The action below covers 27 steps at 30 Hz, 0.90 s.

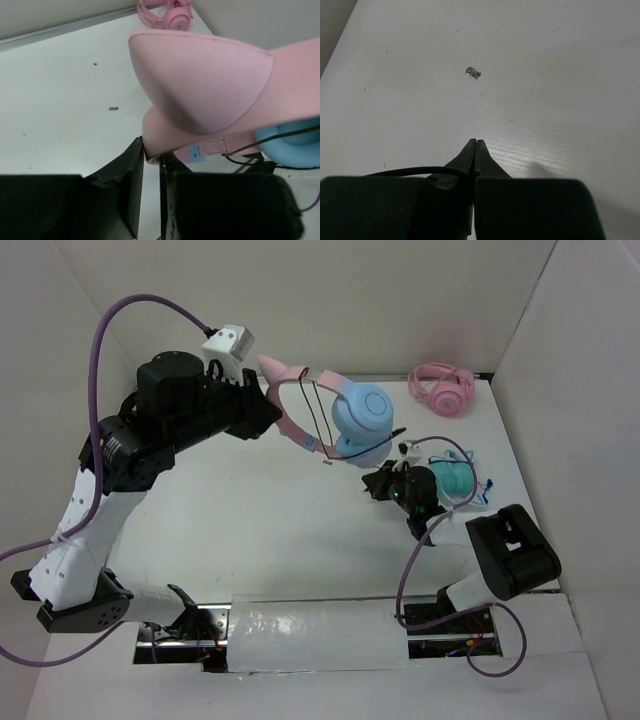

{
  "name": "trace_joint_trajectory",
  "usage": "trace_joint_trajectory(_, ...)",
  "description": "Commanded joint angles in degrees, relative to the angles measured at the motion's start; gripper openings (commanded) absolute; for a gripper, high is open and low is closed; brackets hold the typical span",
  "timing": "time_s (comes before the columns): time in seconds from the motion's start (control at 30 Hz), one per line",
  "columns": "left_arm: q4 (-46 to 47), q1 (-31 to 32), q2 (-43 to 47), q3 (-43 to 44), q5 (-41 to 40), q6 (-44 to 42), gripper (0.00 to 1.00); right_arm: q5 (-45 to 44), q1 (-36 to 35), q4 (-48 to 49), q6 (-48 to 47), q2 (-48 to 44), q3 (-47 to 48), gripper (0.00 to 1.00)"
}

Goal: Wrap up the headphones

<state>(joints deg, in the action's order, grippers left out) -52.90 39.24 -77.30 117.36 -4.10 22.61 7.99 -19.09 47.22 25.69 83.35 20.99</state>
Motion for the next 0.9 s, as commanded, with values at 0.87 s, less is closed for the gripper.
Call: trace_joint_trajectory(0.87,6.9,8.3,-4.4,-31.0,-9.5,1.6,0.00,-3.4,-0.8,-58.6,-30.5,-4.9,53.1,0.00)
